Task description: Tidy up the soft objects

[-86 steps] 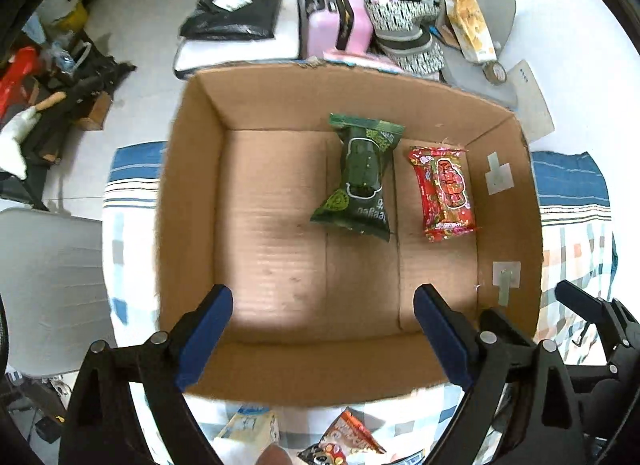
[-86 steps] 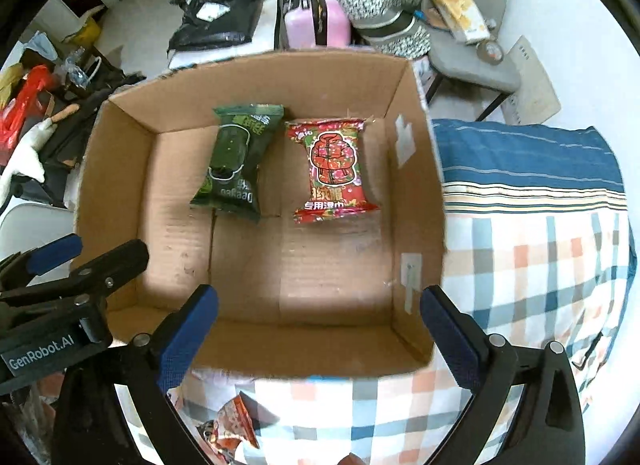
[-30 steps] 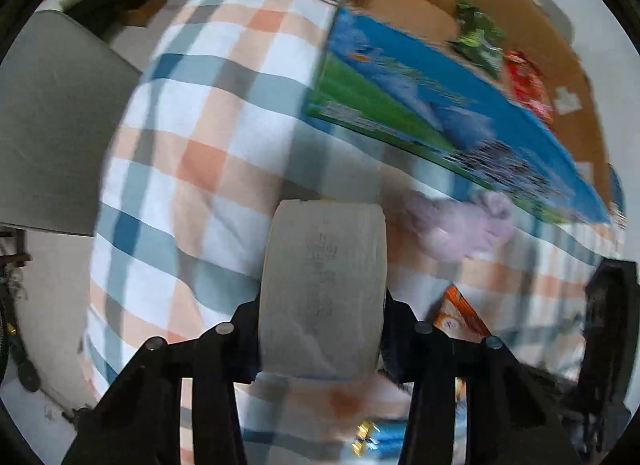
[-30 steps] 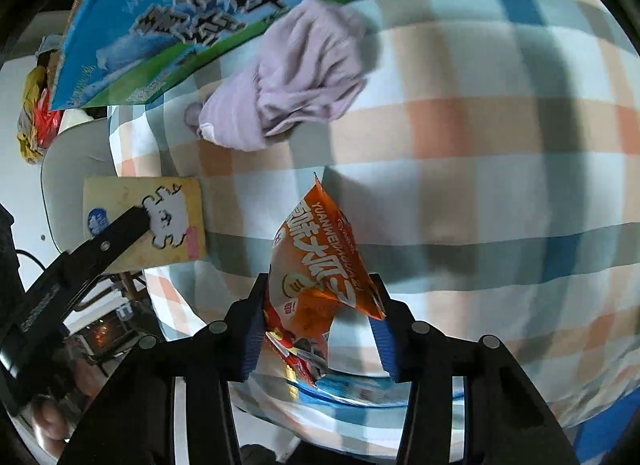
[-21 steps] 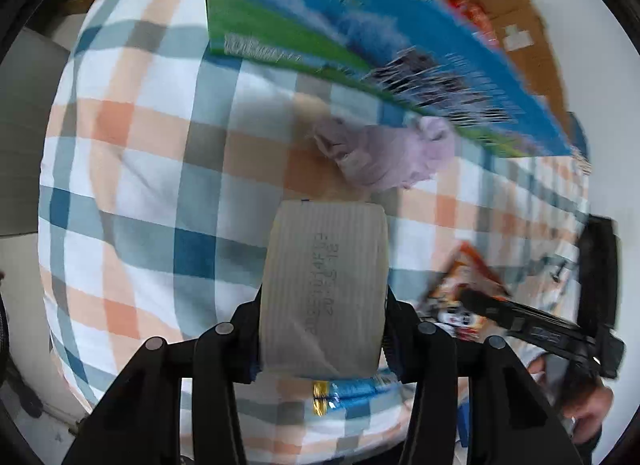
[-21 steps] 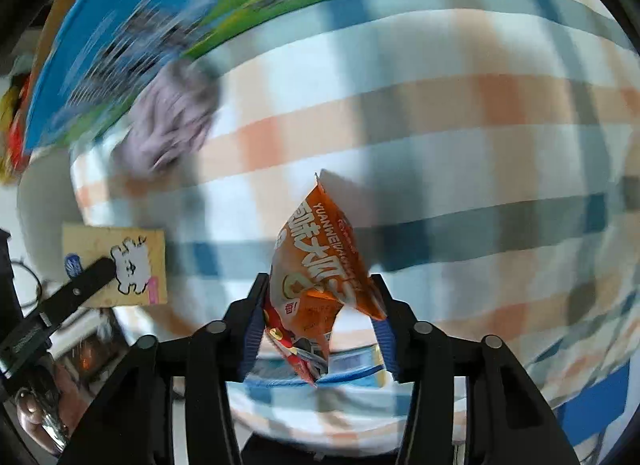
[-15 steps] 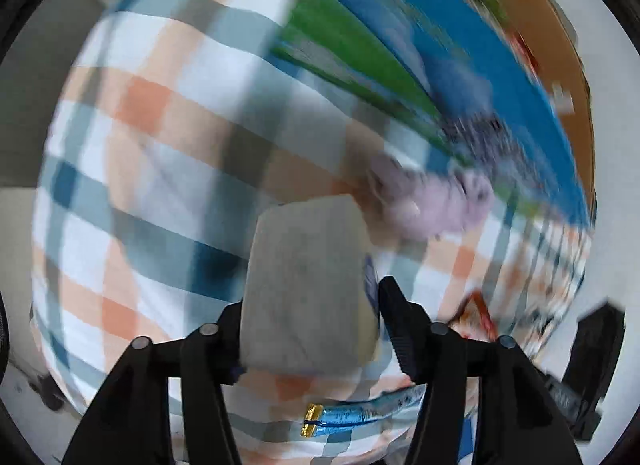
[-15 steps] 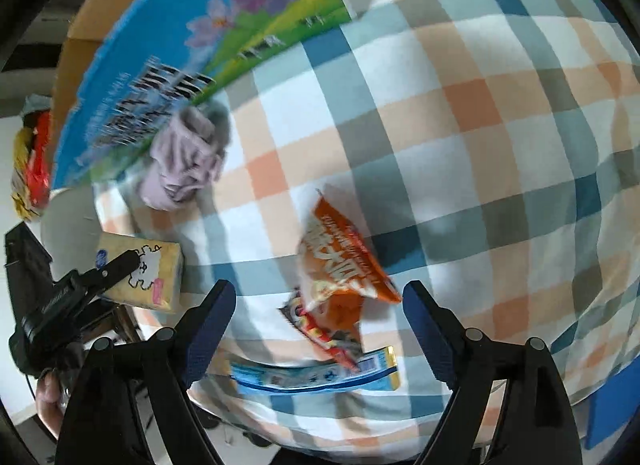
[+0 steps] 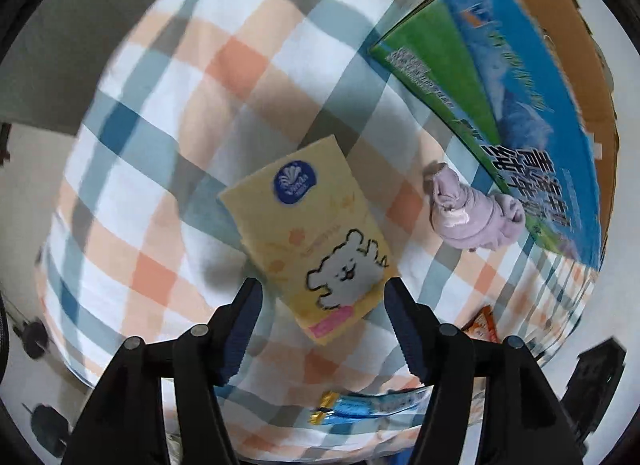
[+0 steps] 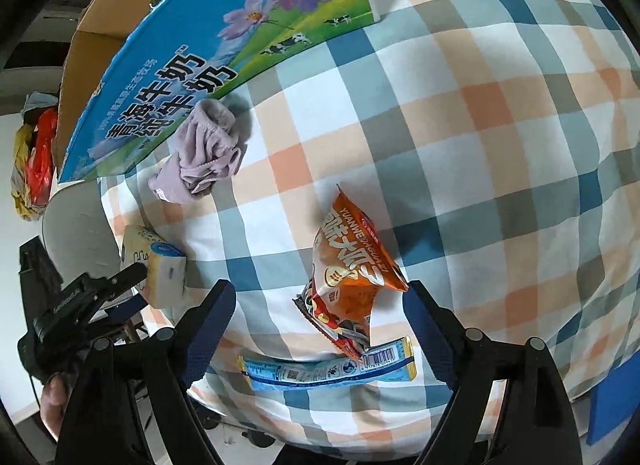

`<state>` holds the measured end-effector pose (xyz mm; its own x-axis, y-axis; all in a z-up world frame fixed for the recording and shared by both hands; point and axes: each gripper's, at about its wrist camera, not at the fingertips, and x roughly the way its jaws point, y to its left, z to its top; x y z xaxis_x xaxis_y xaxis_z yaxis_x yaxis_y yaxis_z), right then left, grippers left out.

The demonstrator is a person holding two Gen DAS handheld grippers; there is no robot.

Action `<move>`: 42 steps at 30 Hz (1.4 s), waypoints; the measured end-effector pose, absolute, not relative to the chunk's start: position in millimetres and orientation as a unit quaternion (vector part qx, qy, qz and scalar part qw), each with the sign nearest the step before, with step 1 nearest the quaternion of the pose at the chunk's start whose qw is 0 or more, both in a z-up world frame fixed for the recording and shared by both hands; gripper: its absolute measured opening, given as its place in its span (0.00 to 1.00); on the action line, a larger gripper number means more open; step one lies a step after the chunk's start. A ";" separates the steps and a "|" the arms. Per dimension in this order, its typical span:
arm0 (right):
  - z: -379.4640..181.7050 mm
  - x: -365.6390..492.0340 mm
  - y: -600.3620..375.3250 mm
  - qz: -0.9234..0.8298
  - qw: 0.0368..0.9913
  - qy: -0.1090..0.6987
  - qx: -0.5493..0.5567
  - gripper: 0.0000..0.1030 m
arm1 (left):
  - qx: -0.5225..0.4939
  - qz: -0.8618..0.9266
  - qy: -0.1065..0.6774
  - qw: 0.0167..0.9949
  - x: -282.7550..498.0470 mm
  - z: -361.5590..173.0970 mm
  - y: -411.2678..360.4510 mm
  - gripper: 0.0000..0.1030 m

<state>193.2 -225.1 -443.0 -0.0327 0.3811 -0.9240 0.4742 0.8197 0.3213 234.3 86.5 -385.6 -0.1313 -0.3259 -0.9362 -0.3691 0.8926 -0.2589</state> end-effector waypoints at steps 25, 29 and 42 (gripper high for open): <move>-475.2 190.2 -199.3 -0.064 0.600 0.768 0.215 0.66 | 0.066 -0.049 0.757 0.648 208.0 -418.9 -7.5 0.64; -485.5 186.9 -206.4 -0.055 0.597 0.769 0.223 0.36 | 0.039 -0.042 0.758 0.650 207.1 -422.9 3.2 0.64; -424.0 177.4 -231.1 -0.126 0.663 0.725 0.139 0.59 | 0.012 -0.030 0.766 0.642 243.6 -432.8 32.2 0.64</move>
<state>177.4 -231.1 -424.0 -0.0826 0.0352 -0.9960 0.3686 0.9296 0.0023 243.6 32.2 -432.8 -0.1761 -0.0208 -0.9842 0.0562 0.9979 -0.0312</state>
